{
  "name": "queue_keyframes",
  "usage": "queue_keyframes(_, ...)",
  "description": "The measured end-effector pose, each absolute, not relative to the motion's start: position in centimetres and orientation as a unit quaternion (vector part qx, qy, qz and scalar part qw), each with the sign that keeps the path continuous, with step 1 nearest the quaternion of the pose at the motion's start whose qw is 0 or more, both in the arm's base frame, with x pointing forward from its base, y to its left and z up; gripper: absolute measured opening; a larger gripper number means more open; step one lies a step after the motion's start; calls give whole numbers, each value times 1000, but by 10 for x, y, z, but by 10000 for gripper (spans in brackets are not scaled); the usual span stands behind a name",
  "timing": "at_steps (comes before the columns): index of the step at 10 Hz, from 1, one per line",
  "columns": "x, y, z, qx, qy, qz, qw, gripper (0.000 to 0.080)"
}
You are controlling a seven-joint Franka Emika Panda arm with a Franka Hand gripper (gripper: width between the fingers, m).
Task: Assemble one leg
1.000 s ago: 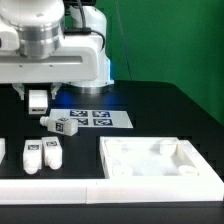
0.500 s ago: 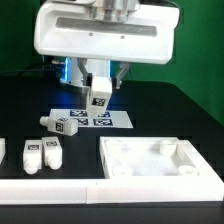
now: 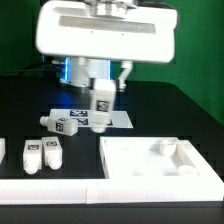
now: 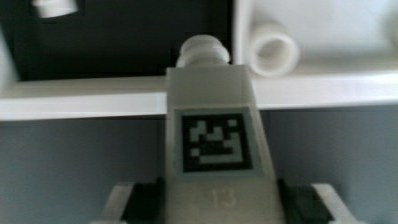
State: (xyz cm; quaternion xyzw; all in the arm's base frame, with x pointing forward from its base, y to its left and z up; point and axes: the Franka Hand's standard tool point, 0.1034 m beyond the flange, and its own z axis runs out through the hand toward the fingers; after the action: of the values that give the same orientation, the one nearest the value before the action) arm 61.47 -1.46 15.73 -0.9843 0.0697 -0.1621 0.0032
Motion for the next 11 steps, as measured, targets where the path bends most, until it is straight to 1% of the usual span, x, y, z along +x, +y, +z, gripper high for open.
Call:
queue_keyframes(1, 616, 11, 152, -985, 78, -150, 21, 286)
queue_keyframes(3, 632, 62, 143, -982, 113, -148, 40, 286)
queue_keyframes(4, 630, 71, 147, -989, 105, -104, 23, 286)
queue_keyframes(5, 637, 69, 152, -988, 103, -115, 22, 286)
queue_keyframes(6, 635, 69, 149, -988, 103, -112, 22, 286)
queue_keyframes(7, 636, 72, 148, -987, 92, -127, 16, 286)
queue_keyframes(8, 633, 81, 143, -986, 67, -154, 5, 286)
queue_keyframes(10, 634, 97, 140, -983, 54, -176, 9, 286)
queue_keyframes(11, 634, 97, 136, -983, 47, -175, 7, 286)
